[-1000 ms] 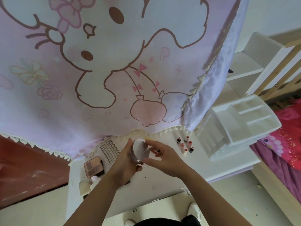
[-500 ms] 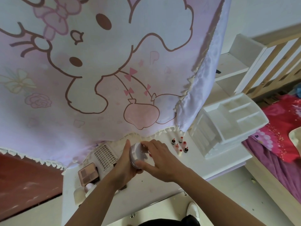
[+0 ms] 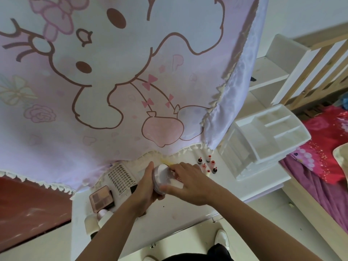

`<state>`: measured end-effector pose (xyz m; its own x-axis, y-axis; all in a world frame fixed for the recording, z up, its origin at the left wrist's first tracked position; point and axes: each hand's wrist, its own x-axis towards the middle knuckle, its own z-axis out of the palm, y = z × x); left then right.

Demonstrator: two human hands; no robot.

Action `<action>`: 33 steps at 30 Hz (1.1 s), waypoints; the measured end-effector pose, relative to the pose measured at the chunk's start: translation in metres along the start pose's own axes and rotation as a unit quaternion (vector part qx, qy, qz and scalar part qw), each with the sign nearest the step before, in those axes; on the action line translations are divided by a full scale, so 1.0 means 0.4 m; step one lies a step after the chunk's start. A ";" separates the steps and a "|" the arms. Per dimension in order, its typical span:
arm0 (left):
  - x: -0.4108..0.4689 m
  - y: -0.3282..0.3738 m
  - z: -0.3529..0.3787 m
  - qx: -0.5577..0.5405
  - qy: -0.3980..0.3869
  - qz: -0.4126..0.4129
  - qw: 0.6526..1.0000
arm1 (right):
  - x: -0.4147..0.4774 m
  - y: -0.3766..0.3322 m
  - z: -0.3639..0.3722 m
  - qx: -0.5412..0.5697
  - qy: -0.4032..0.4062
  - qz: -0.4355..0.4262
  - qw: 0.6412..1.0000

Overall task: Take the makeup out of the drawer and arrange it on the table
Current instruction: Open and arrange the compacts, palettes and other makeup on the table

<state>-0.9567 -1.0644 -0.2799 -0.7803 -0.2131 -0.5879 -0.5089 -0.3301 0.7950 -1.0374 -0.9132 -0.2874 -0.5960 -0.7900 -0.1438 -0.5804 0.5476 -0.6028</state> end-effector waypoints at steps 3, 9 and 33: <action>0.006 -0.016 -0.004 0.029 -0.008 0.003 1.000 | 0.010 -0.003 -0.021 0.027 -0.037 0.024 0.999; 0.019 -0.036 -0.011 0.034 -0.022 0.004 0.999 | 0.014 0.001 -0.026 0.053 -0.057 0.052 0.996; 0.020 -0.053 0.001 0.051 -0.022 0.005 0.998 | -0.007 0.011 -0.054 0.108 -0.093 0.054 0.988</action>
<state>-0.9524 -1.0589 -0.3014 -0.7998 -0.1743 -0.5744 -0.5334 -0.2324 0.8133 -1.0505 -0.9026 -0.2726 -0.5239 -0.7786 -0.3454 -0.3749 0.5748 -0.7273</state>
